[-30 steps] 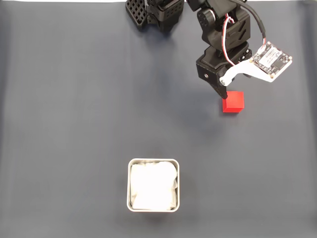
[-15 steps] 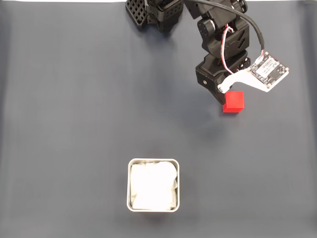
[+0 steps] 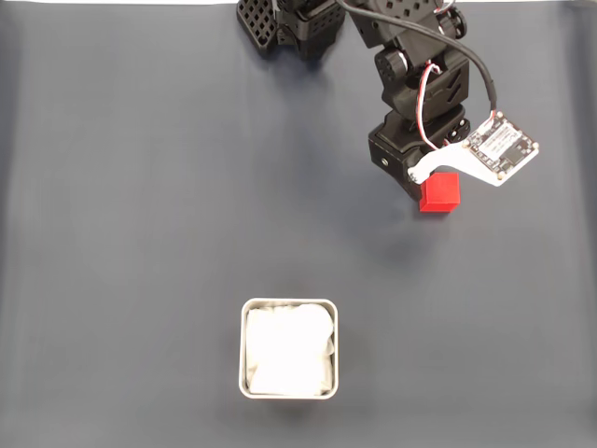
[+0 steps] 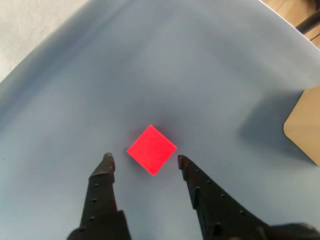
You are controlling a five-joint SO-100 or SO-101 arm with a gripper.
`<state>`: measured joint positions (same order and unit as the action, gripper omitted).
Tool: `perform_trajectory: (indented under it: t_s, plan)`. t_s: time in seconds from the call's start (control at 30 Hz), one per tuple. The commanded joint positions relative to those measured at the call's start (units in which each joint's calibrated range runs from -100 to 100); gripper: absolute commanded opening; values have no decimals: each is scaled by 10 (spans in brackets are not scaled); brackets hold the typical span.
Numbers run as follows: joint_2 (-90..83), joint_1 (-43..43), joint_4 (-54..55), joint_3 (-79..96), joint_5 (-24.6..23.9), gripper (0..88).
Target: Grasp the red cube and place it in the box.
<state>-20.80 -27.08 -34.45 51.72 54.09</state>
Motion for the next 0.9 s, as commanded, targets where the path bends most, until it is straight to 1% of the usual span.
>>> perform_trajectory:
  t_s: [0.0,0.87]
  plan:
    - [1,5,11,-32,-3,300]
    - [24,-15,15,-66,-17,304]
